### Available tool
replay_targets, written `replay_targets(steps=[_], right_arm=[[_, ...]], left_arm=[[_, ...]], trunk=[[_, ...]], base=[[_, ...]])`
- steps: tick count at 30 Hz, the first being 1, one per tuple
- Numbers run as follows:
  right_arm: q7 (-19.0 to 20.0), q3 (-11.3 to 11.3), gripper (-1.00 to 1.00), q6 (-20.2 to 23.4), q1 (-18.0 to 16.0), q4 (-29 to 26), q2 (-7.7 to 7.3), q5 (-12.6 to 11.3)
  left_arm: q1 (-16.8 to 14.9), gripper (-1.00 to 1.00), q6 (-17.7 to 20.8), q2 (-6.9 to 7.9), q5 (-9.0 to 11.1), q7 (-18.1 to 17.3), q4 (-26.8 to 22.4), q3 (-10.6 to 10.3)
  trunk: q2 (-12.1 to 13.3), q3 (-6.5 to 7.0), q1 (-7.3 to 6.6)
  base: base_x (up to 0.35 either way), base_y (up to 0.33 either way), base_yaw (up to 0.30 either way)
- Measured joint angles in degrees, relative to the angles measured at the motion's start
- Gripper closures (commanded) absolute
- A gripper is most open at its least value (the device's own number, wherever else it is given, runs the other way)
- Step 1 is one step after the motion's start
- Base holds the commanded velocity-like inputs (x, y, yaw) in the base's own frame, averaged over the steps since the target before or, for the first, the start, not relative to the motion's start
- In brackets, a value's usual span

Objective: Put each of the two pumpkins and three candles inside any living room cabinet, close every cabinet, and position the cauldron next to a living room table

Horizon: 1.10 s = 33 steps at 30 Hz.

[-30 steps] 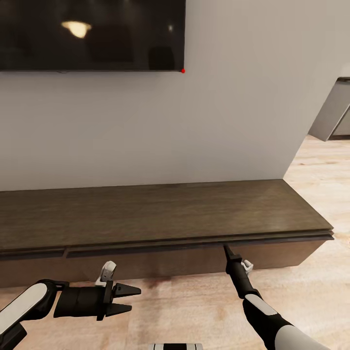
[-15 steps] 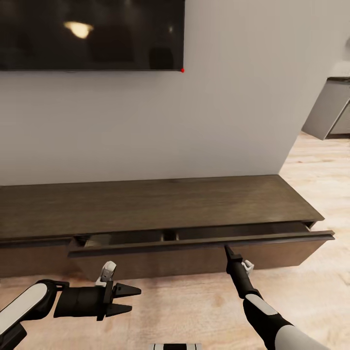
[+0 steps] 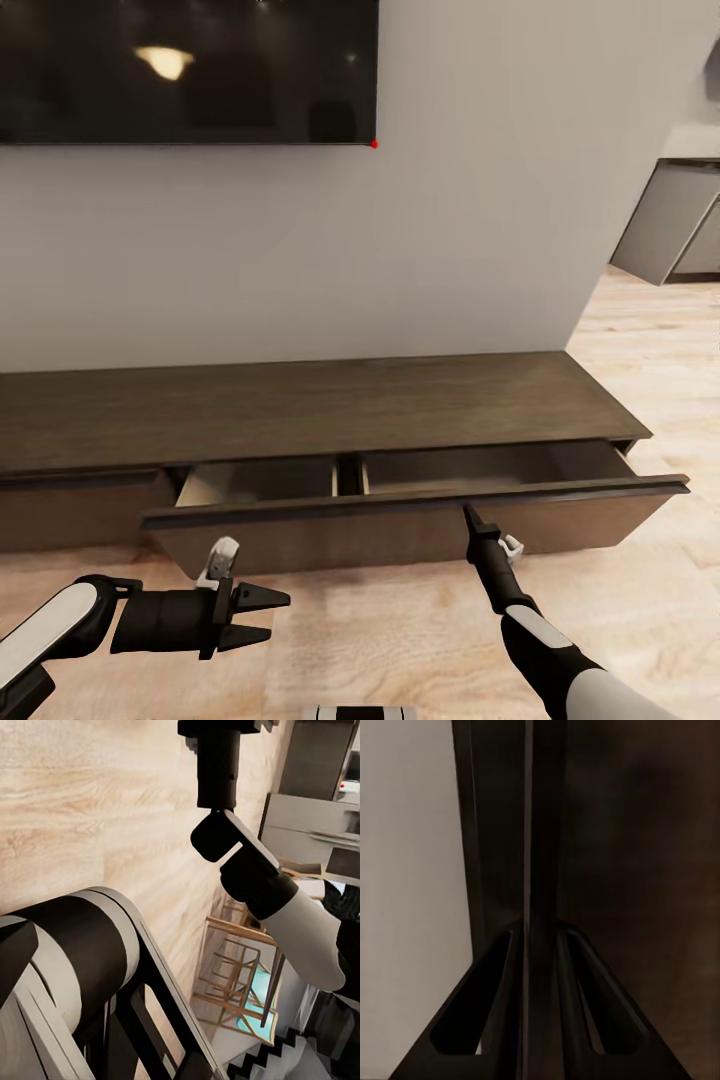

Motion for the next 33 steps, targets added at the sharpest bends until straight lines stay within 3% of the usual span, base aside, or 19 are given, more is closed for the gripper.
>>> replay_targets(steps=[33], right_arm=[[0.04,-0.51,1.00,0.00,-0.02,0.15,-0.02,-0.28]], left_arm=[[0.01,-1.00,0.00,0.00,0.00,0.00,0.02,-0.06]], trunk=[[0.00,0.00,0.00]], base=[[-0.105,0.000,0.000]])
